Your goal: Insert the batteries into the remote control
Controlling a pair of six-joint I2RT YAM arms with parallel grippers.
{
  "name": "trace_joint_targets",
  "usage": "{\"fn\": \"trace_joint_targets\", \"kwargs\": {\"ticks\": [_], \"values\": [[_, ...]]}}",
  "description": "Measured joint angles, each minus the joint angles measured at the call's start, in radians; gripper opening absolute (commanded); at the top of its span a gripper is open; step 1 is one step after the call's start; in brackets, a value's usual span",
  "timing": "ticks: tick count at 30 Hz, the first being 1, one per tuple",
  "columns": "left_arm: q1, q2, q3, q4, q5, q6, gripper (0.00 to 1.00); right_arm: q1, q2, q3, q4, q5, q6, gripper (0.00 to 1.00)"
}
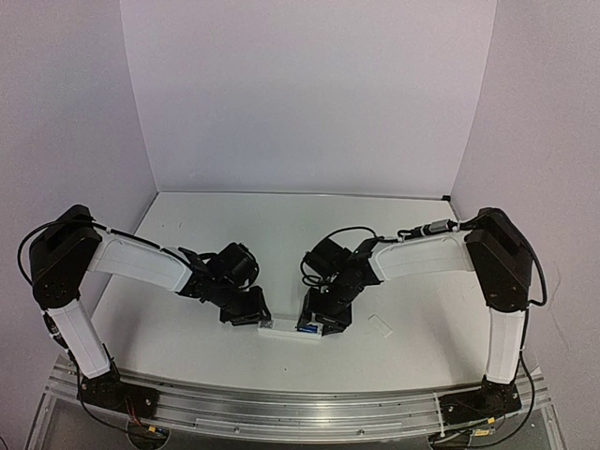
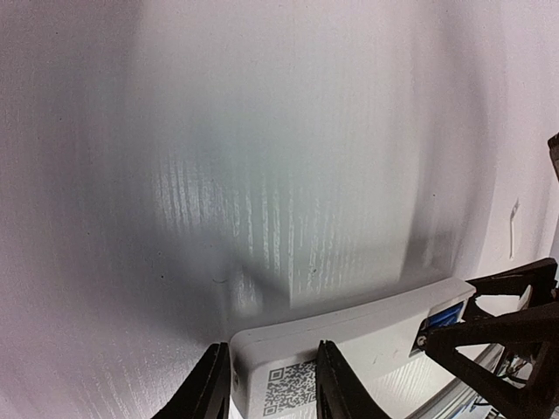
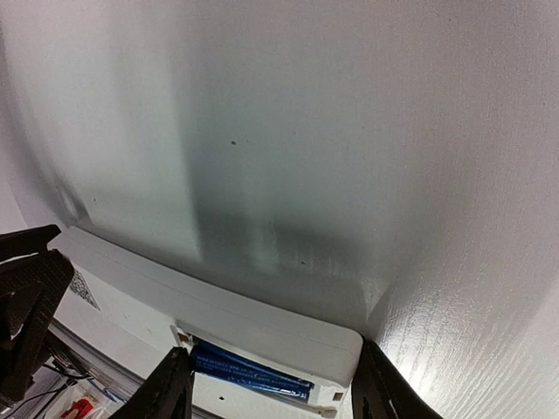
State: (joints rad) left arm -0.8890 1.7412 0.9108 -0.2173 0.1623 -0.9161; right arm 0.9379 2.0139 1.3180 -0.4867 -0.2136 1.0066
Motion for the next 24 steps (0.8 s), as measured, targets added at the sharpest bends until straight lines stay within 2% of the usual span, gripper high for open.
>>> {"fn": "trace_joint_targets", "kwargs": {"ticks": [13,24], "values": [[0.001,0.000,0.005,-0.016,-0.006,0.000,0.33,0.004,0.005,-0.011,0.017,0.019,-0.077,0.28],[0.002,0.000,0.006,-0.018,-0.006,0.001,0.33,-0.002,0.017,0.000,-0.030,0.015,-0.109,0.29]]}}
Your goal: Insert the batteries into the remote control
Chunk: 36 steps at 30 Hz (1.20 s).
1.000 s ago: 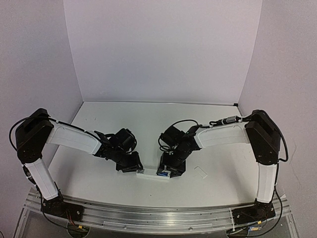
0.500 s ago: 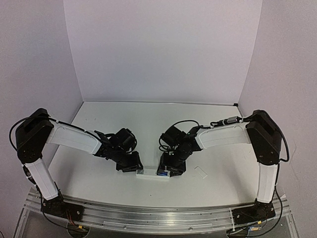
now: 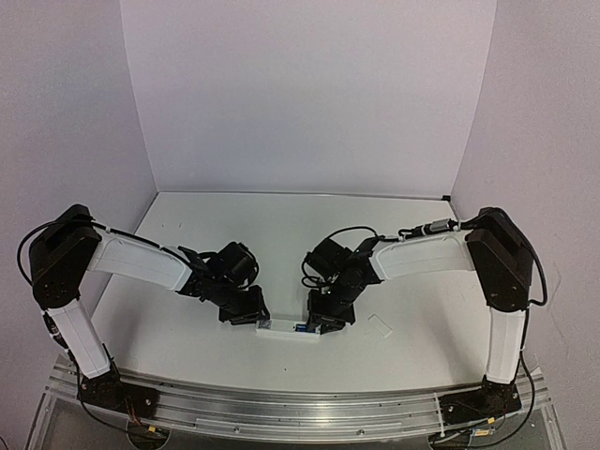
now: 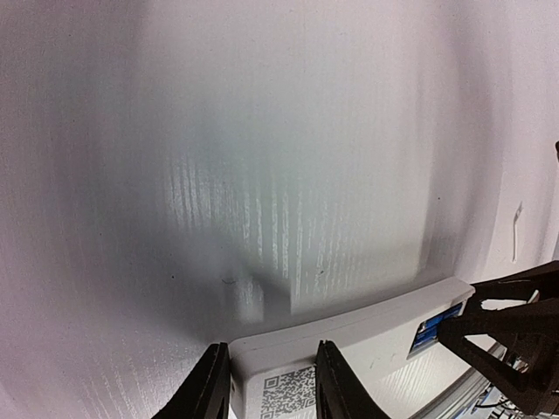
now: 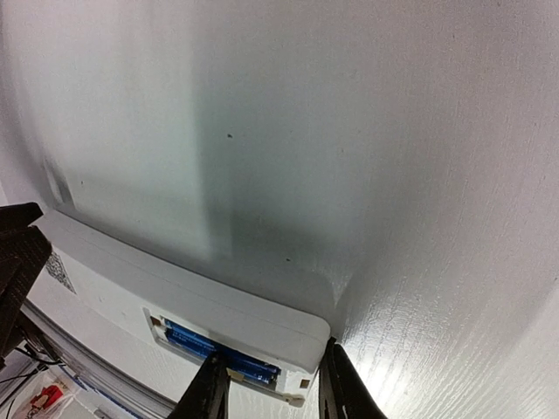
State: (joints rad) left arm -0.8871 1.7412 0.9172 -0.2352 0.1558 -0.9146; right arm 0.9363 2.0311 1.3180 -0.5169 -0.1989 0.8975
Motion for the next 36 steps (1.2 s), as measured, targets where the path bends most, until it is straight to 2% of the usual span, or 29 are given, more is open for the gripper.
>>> {"fn": "trace_joint_targets", "kwargs": {"ticks": [14,18,21,24,27,33,36], "values": [[0.000,0.000,0.006,-0.008,-0.001,0.011,0.35,0.019,-0.004,0.052,-0.054,0.049,-0.087,0.44],[0.000,0.001,0.007,-0.009,-0.004,0.025,0.36,0.026,-0.010,0.063,-0.064,0.075,-0.136,0.54],[0.000,0.002,0.007,-0.009,-0.008,0.030,0.37,0.026,-0.043,0.061,-0.067,0.093,-0.180,0.65],[0.000,0.003,0.007,-0.008,-0.009,0.040,0.38,0.023,-0.133,0.040,-0.065,0.120,-0.227,0.84],[0.000,0.003,0.007,-0.008,-0.010,0.052,0.42,0.013,-0.270,-0.006,-0.062,0.172,-0.278,0.96],[0.000,0.002,0.012,-0.023,-0.023,0.077,0.52,-0.041,-0.522,-0.161,-0.054,0.288,-0.364,0.98],[0.000,-0.009,0.013,-0.044,-0.030,0.086,0.63,-0.060,-0.603,-0.249,-0.070,0.357,-0.402,0.98]]}}
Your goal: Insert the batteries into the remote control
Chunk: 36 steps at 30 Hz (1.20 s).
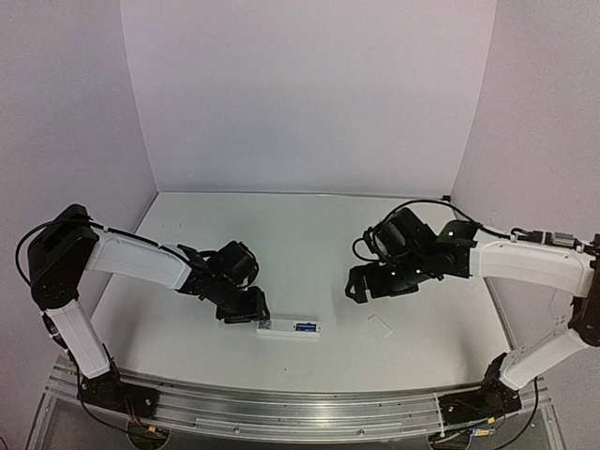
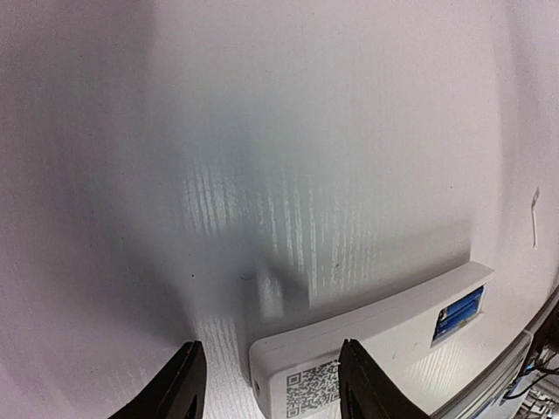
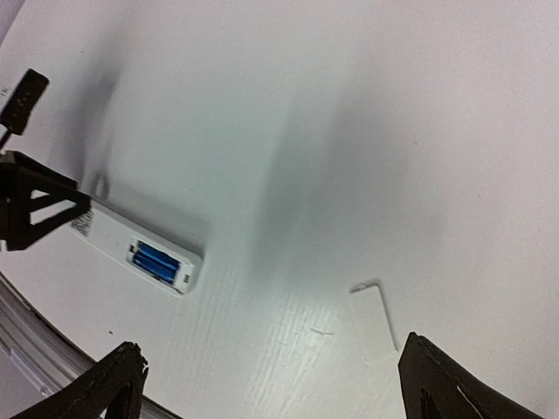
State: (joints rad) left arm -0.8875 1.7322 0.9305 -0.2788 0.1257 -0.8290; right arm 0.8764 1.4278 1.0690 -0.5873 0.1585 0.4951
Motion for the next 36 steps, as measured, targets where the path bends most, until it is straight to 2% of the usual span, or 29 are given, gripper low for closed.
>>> {"fn": "trace_joint_targets", "kwargs": {"ticks": [6,7,12,18,23,27,36], "values": [[0.000,-0.036,0.031,-0.048,-0.019,0.029,0.97,-0.036,-0.105,-0.113,-0.036,0.062,-0.077,0.98],[0.000,-0.047,0.038,-0.057,-0.023,0.030,0.99,-0.046,-0.112,-0.122,-0.040,0.062,-0.092,0.98],[0.000,-0.126,0.073,-0.089,-0.048,0.044,1.00,-0.107,-0.086,-0.147,-0.050,0.036,-0.162,0.98],[0.000,-0.280,0.074,-0.144,-0.106,0.041,1.00,-0.170,0.074,-0.141,-0.057,-0.052,-0.226,0.96],[0.000,-0.471,0.024,-0.164,-0.165,0.019,0.99,-0.190,0.199,-0.100,-0.070,-0.101,-0.267,0.89],[0.000,-0.590,-0.030,-0.203,-0.208,-0.015,1.00,-0.193,0.255,-0.062,-0.086,-0.124,-0.289,0.78],[0.000,-0.674,-0.088,-0.272,-0.258,-0.071,1.00,-0.193,0.377,0.024,-0.155,-0.158,-0.318,0.66]]}}
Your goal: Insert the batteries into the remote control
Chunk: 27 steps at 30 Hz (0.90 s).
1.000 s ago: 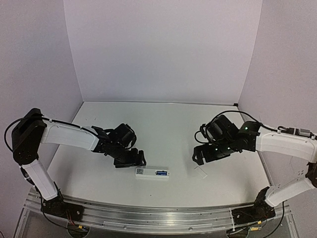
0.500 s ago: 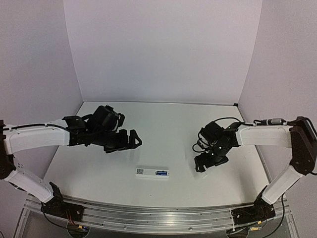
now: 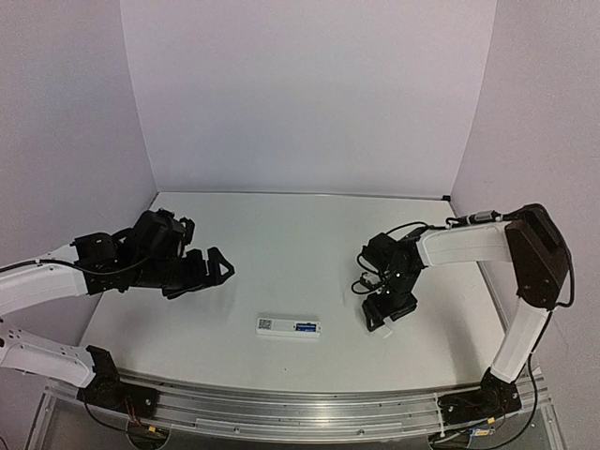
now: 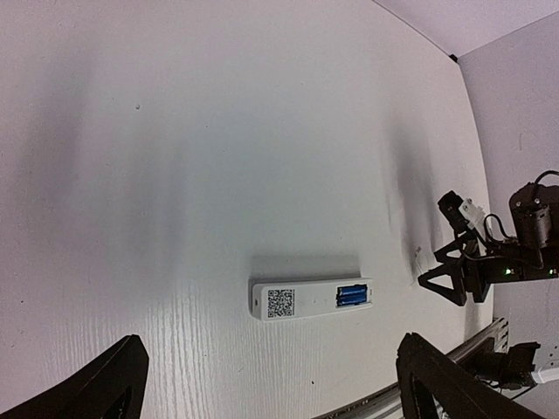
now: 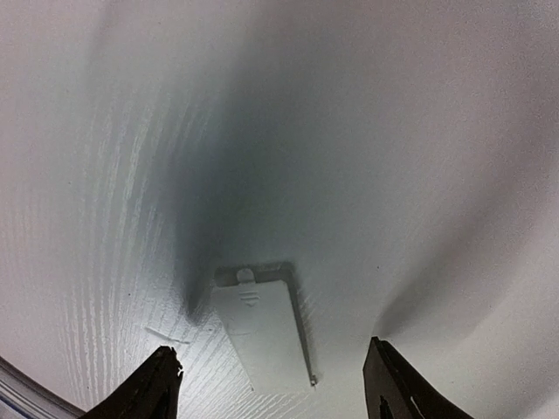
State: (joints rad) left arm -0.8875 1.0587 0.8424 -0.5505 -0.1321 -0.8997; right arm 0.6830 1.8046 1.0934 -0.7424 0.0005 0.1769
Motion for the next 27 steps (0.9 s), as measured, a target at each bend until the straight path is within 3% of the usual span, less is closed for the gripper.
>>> {"fn": "trace_joint_targets", "kwargs": {"ticks": [16,27], "values": [[0.000,-0.002,-0.022,-0.001,-0.003,-0.026,1.00,0.018,0.059,0.039,-0.076,0.056,0.017,0.48],[0.000,-0.001,-0.022,-0.001,-0.003,-0.040,1.00,0.076,0.077,0.061,-0.089,0.073,0.034,0.24]]}}
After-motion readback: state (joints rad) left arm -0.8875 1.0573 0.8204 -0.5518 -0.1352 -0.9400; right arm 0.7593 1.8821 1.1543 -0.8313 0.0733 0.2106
